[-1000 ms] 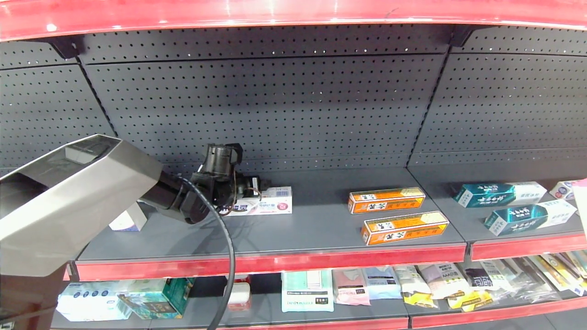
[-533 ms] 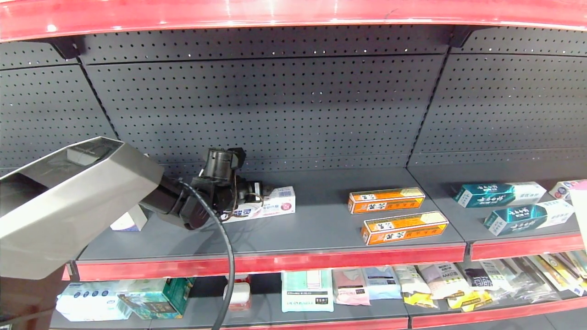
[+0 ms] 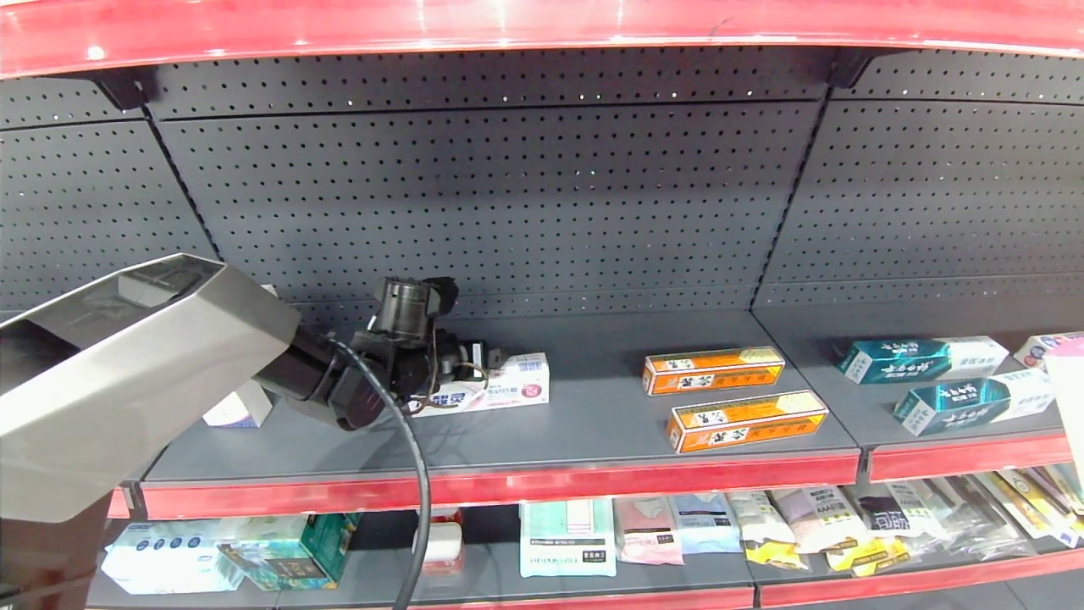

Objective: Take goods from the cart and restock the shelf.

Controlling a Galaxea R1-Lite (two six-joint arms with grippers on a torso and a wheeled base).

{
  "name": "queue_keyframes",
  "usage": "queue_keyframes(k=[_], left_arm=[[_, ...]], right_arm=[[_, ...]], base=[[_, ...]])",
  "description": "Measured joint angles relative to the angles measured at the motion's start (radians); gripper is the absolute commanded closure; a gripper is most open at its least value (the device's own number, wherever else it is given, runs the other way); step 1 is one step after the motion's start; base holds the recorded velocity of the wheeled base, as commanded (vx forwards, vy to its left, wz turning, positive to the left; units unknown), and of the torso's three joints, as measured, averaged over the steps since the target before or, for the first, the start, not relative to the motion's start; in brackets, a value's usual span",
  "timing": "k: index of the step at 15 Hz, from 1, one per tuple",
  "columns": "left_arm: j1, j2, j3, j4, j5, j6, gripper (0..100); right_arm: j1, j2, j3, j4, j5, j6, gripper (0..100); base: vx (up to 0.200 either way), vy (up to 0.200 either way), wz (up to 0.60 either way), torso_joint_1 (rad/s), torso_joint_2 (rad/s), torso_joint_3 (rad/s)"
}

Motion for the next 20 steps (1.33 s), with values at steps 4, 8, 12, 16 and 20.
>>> queue_keyframes(k=[4,8,12,16,20], left_arm=[[0.002,-0.011,0.031,-0.022,-0.026,0.016,0],[0.001,-0.032,0.077,-0.027,-0.047,0.032,0],[0.001,-0.048,0.116,-0.051,-0.059,0.037,0],[0.001,-0.072,0.160,-0.054,-0.076,0.051,0],[0.001,-0.096,0.214,-0.099,-0.076,0.052,0]], right_arm=[[0.000,0.000,0.012,0.000,0.000,0.000,100],[0.000,0.001,0.014,-0.001,0.000,0.001,100],[0.000,0.003,0.018,-0.001,0.005,0.001,100],[-0.002,0.002,0.020,-0.001,0.014,0.002,100],[-0.002,0.002,0.020,-0.001,0.014,0.003,100]], base=[[0.000,0.000,0.00,0.000,0.00,0.000],[0.000,0.000,0.00,0.000,0.00,0.000],[0.000,0.000,0.00,0.000,0.00,0.000],[0.000,0.000,0.00,0.000,0.00,0.000],[0.000,0.000,0.00,0.000,0.00,0.000]])
